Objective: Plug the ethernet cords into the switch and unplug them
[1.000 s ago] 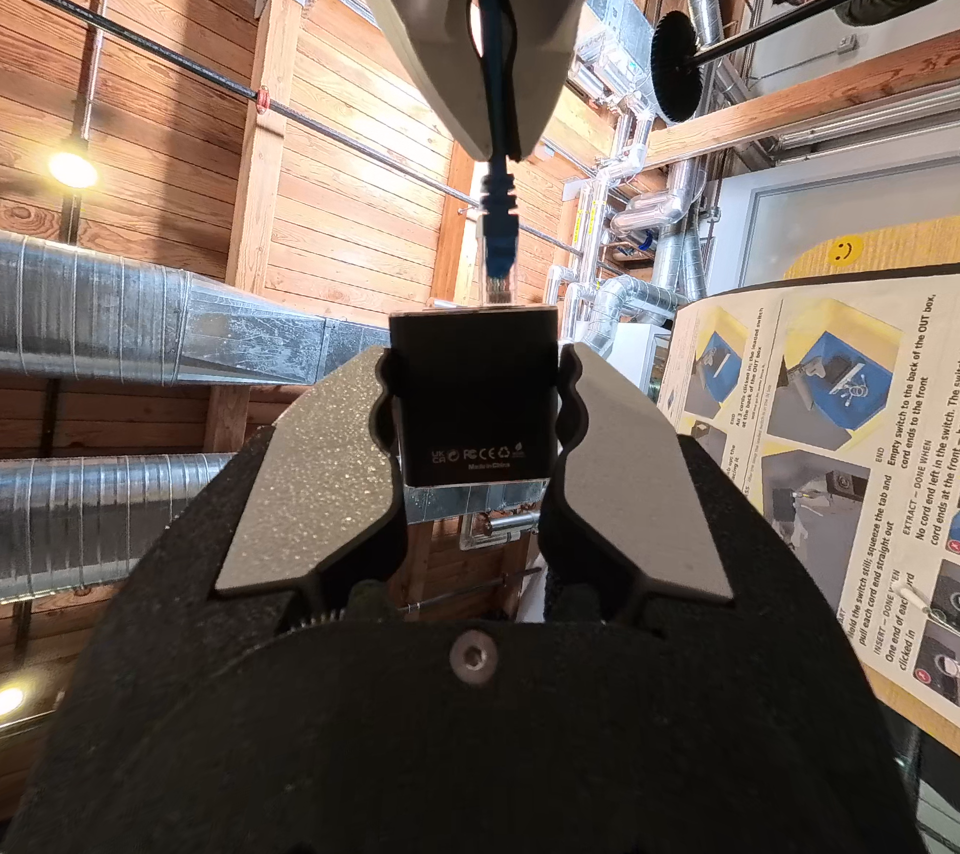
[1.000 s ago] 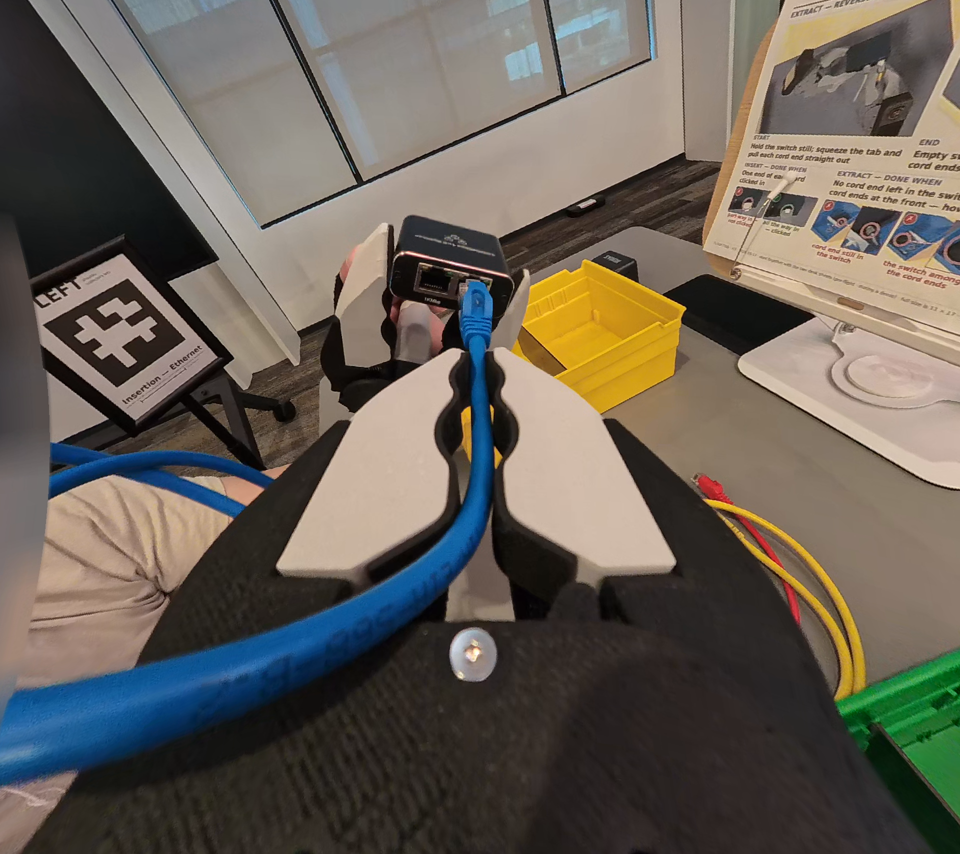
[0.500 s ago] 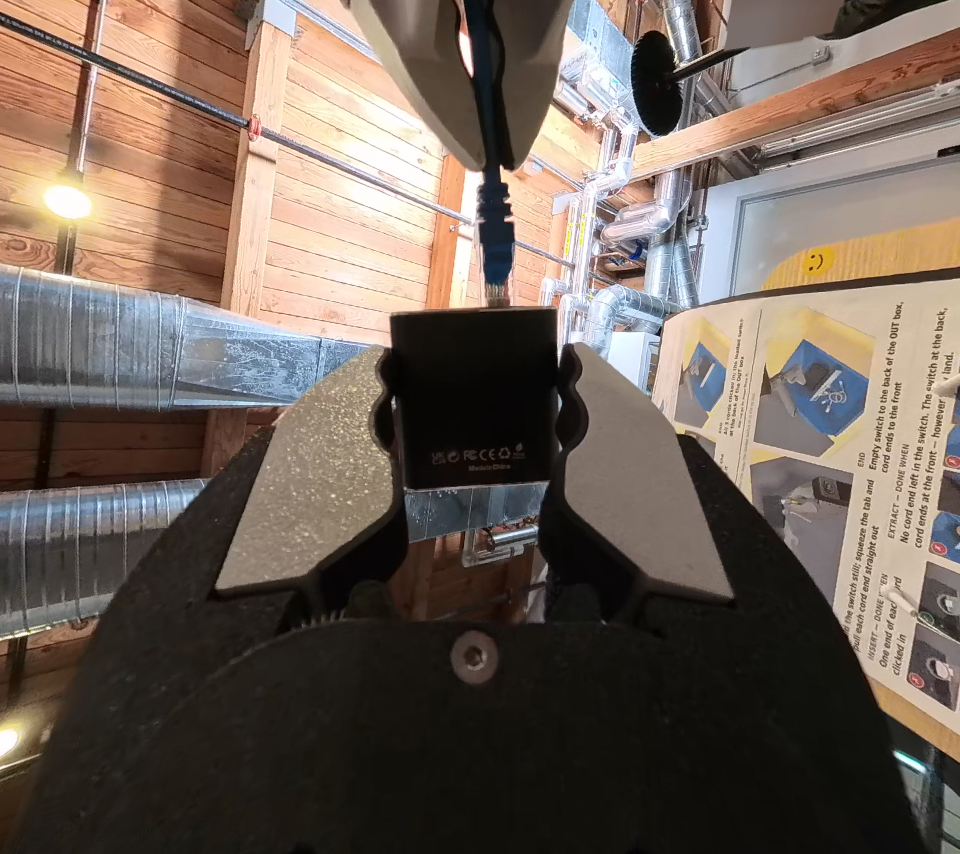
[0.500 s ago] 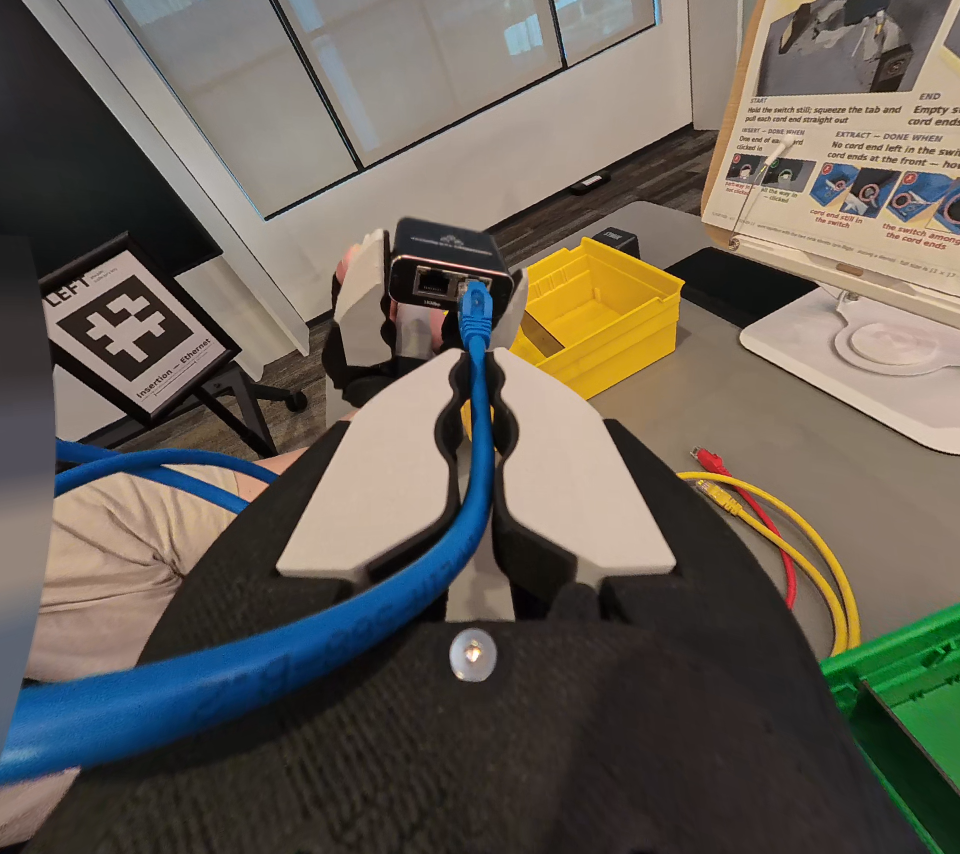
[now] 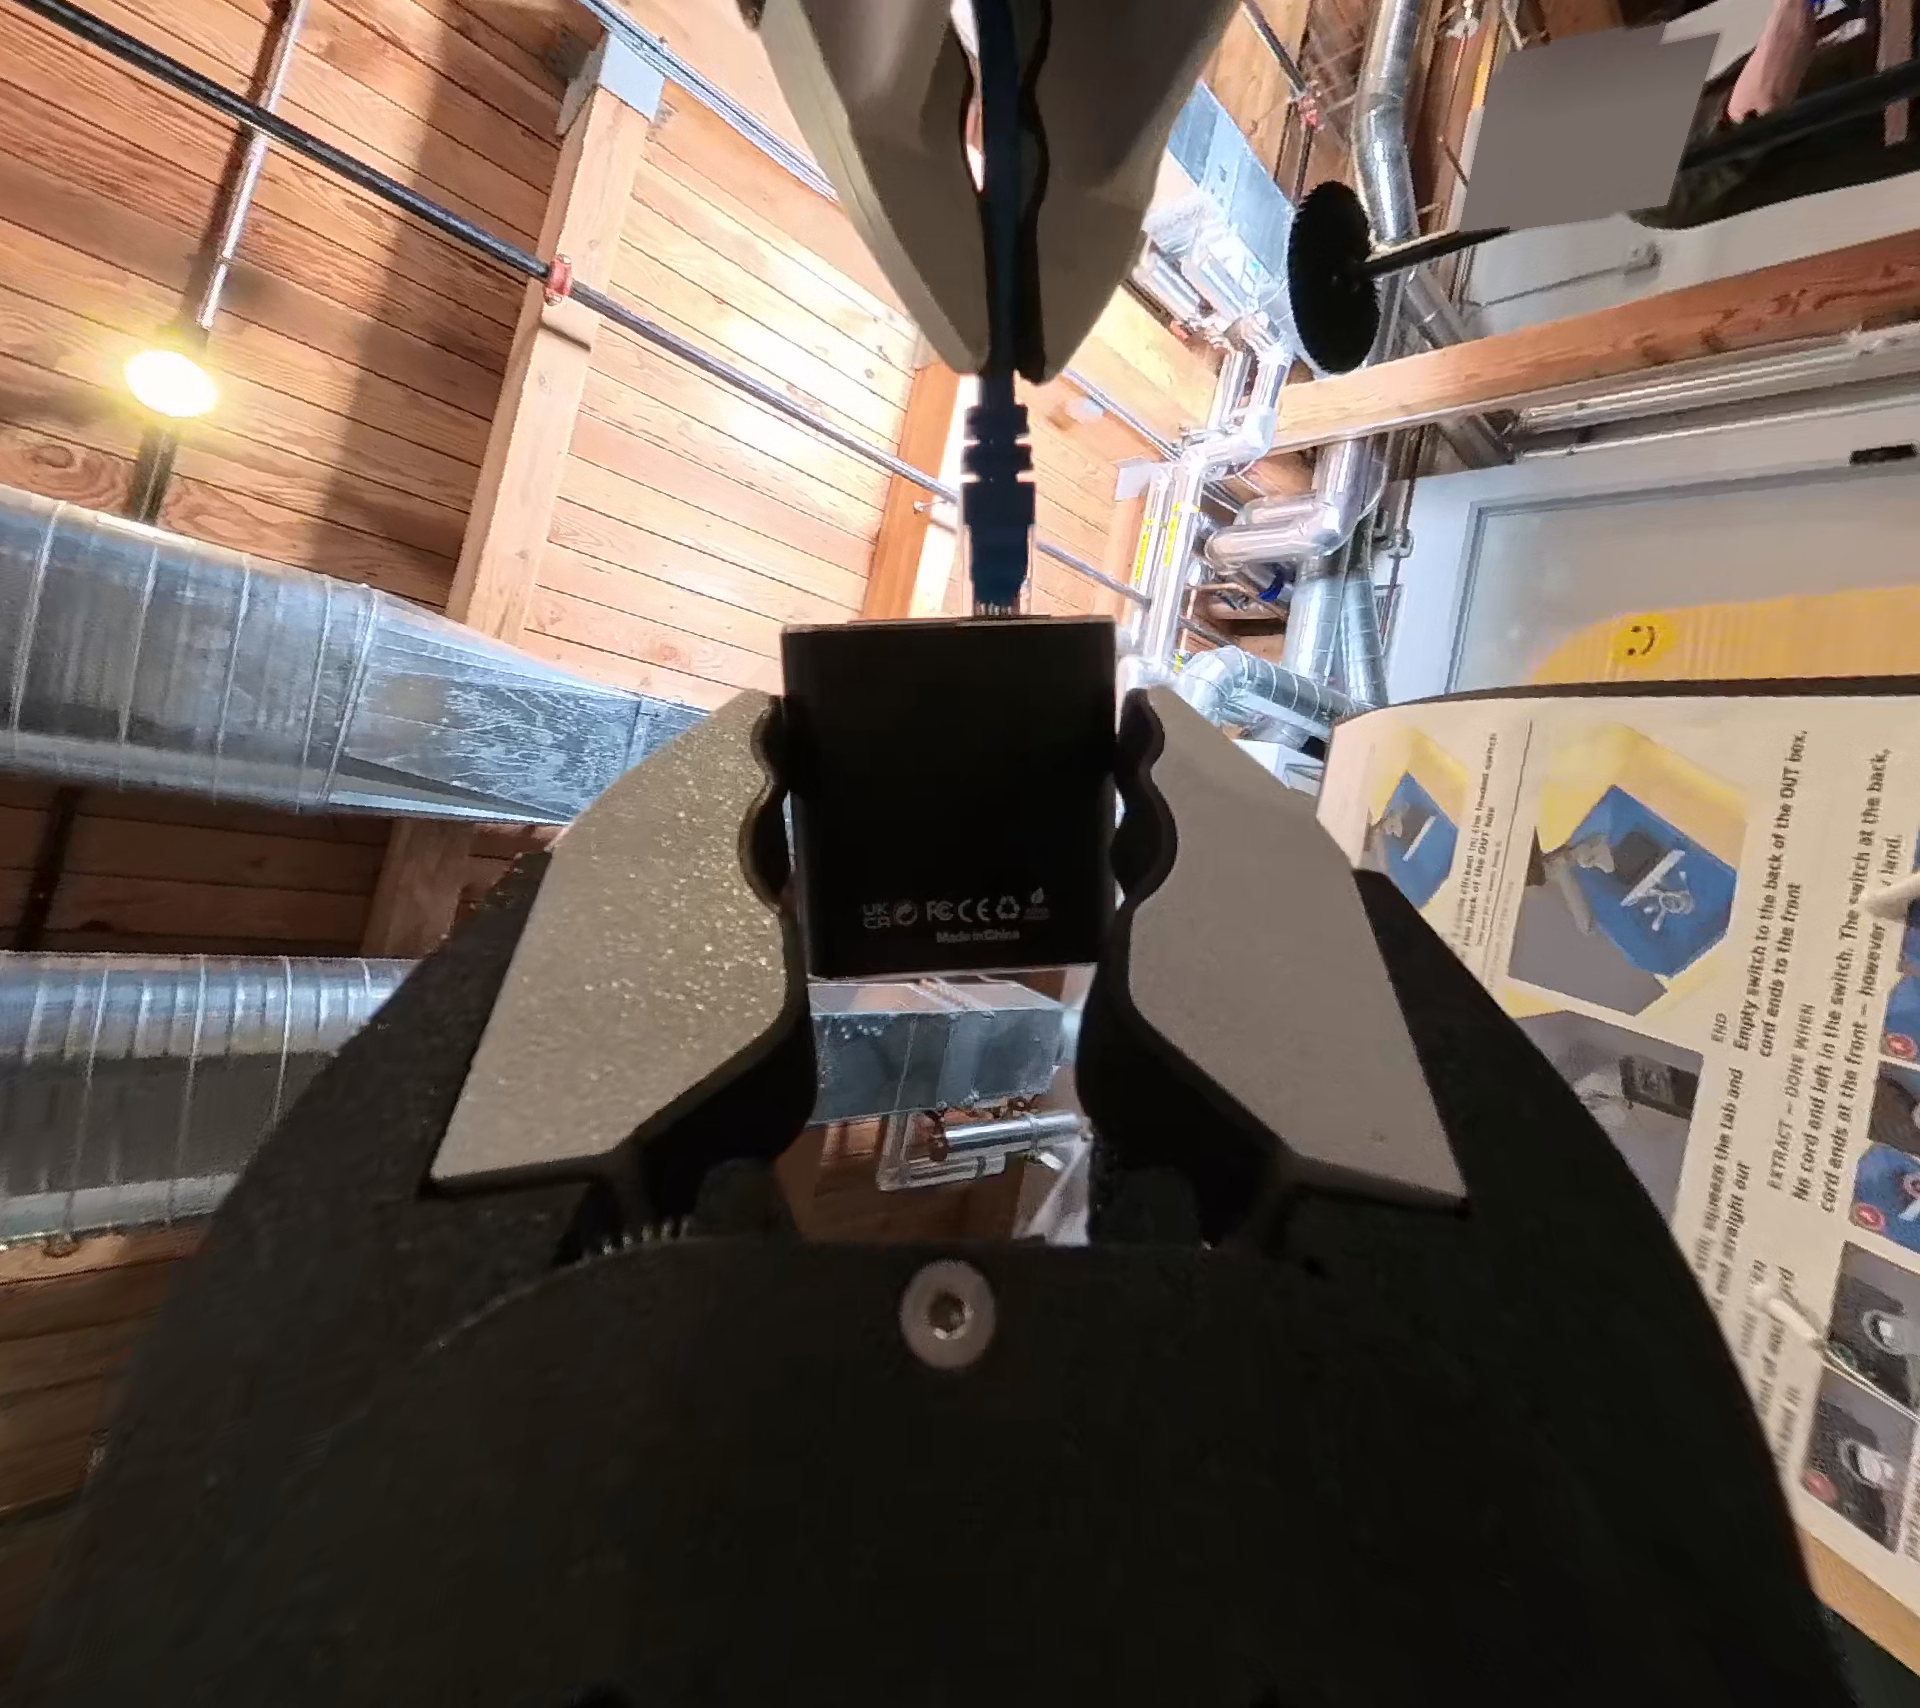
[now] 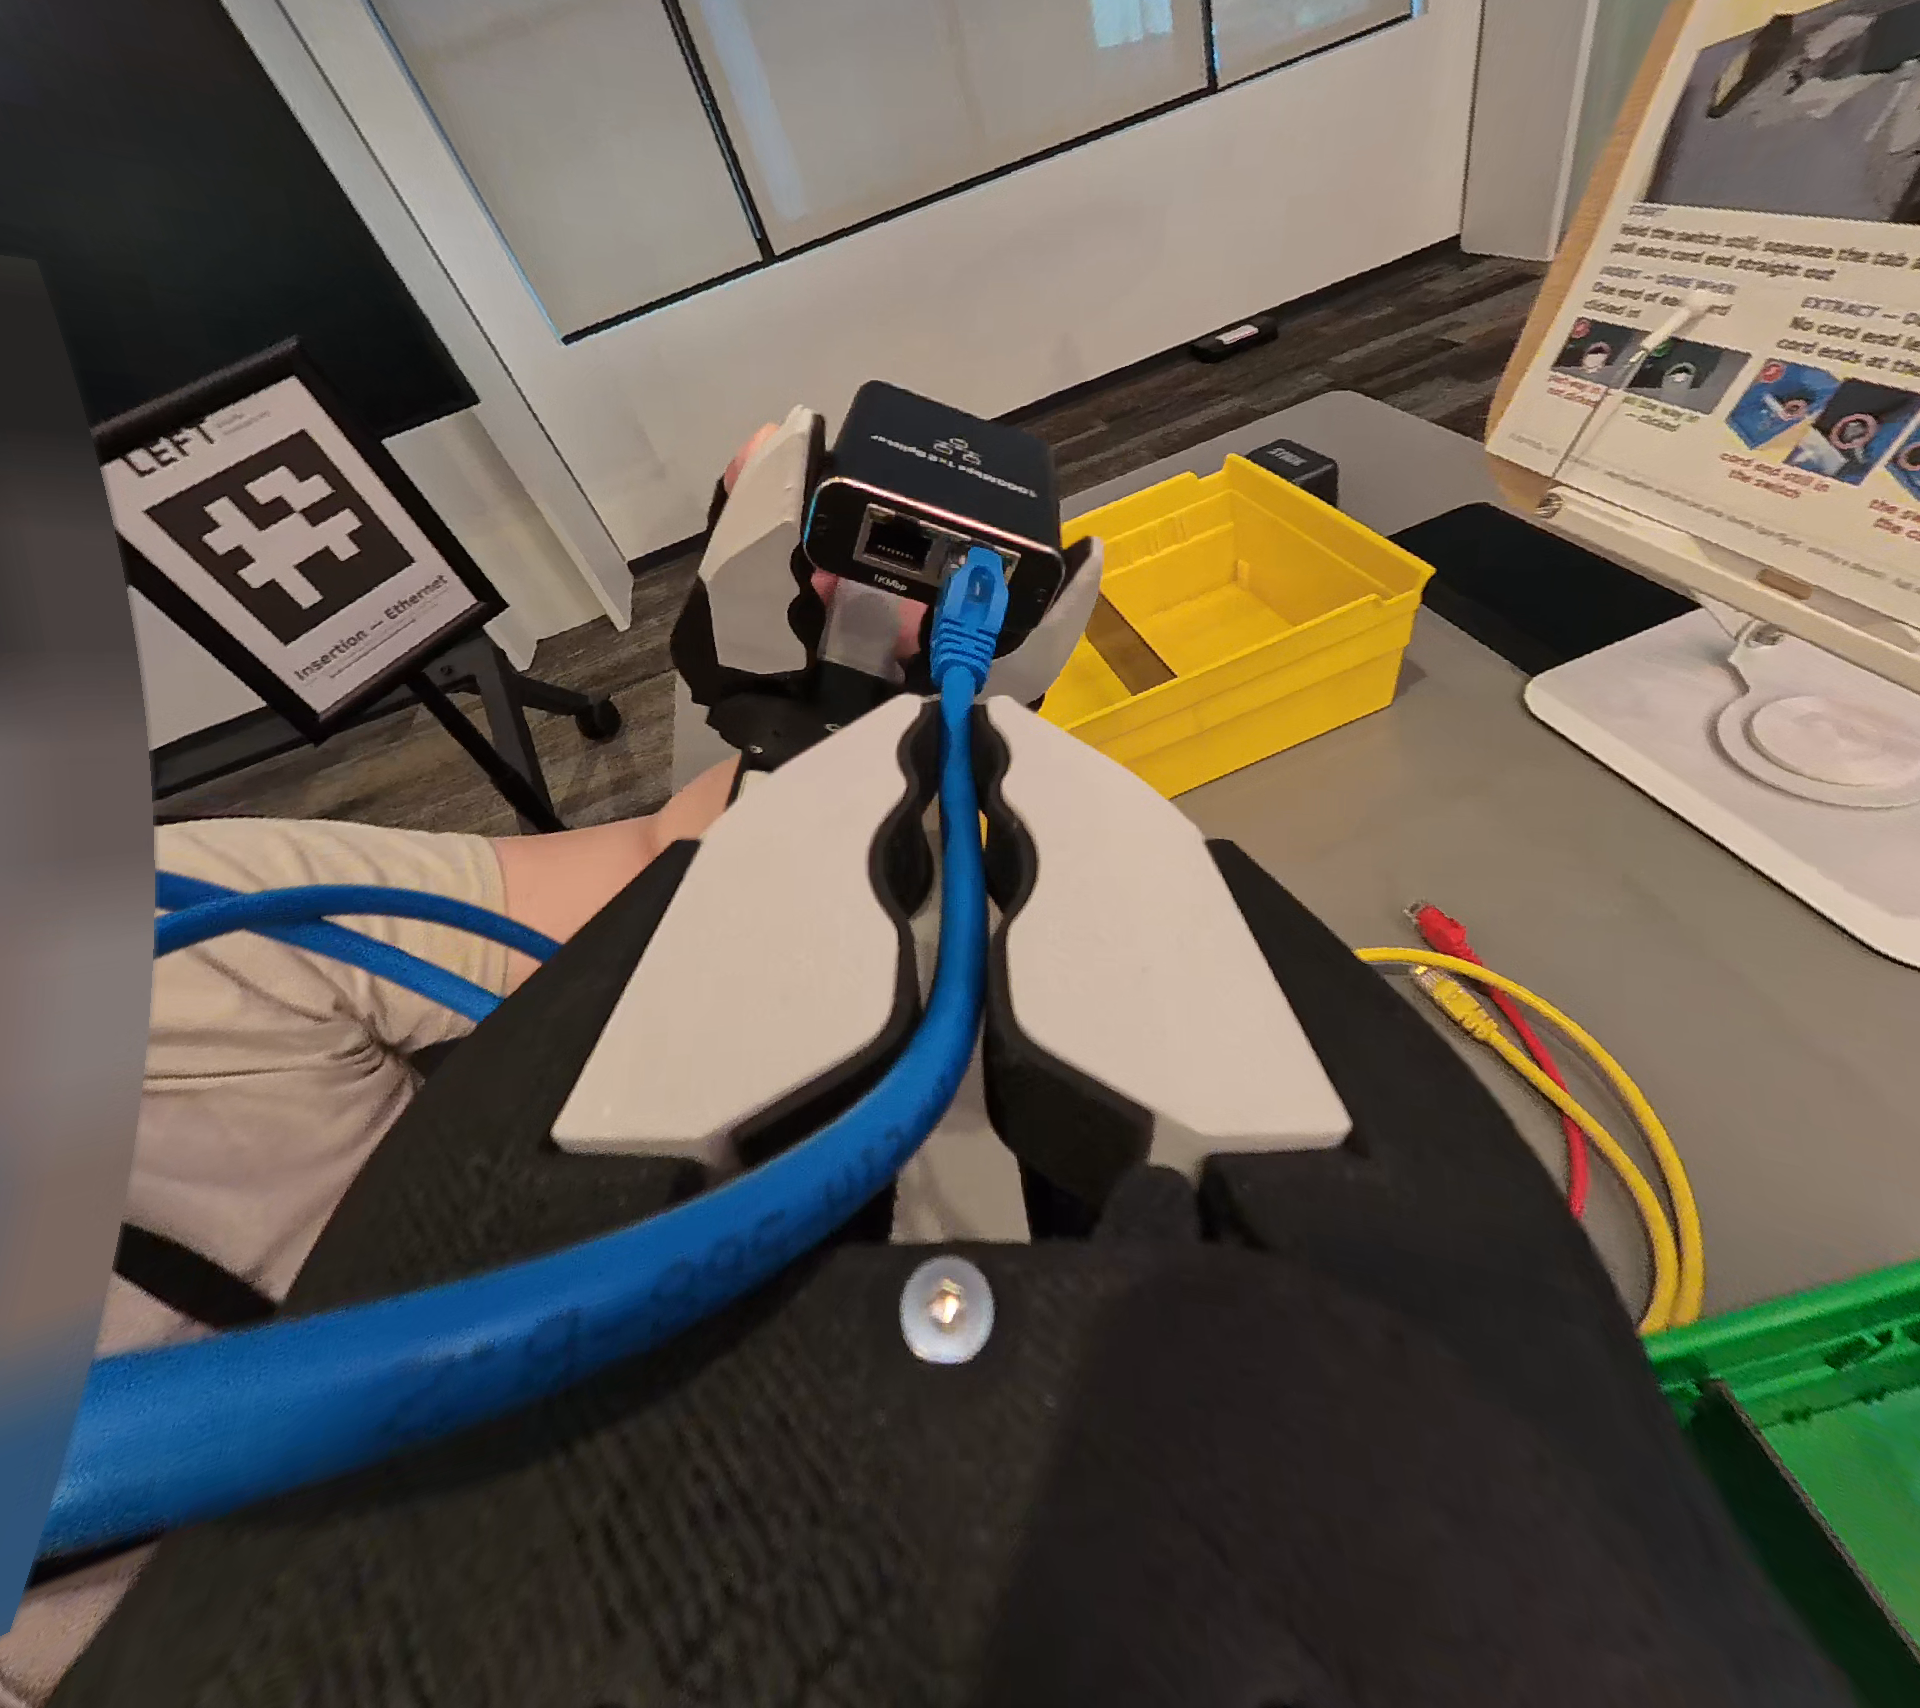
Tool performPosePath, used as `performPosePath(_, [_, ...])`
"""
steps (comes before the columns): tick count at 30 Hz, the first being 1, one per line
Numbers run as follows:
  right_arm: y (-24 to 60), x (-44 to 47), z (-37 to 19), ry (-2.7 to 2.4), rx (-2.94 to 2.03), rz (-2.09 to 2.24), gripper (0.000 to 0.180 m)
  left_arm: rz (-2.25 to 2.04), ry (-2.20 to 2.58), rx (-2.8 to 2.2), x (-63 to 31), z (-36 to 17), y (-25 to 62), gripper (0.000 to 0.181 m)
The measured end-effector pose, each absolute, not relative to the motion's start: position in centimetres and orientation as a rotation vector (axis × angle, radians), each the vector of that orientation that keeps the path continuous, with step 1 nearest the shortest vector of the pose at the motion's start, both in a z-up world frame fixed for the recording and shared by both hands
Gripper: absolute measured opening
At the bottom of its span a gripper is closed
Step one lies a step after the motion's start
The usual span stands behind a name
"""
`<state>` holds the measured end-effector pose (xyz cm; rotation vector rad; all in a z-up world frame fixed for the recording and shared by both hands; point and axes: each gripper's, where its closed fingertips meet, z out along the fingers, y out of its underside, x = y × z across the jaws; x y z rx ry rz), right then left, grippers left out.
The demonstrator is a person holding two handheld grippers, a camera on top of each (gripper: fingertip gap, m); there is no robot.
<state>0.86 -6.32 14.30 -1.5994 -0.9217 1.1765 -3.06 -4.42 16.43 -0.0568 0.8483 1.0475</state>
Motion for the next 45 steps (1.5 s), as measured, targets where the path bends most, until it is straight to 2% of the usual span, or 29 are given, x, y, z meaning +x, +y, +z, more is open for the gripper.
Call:
performPosePath(14, [-7.3, 0.8, 14.4, -0.956, -1.604, 1.117, 0.006, 0.947, 0.845, -0.139, -2.8, 16.8, -4.7, 0.060])
performPosePath(30, [-9.0, -0.5, 16.1, -0.978, -1.513, 0.828, 0.006, 0.781, 0.670, -0.265, -4.3, 19.3, -5.5, 0.063])
performPosePath(45, [-10.4, -1.6, 16.8, -0.999, -1.471, 0.825, 0.006, 0.781, 0.665, -0.295, -4.9, 20.2, -6.5, 0.062])
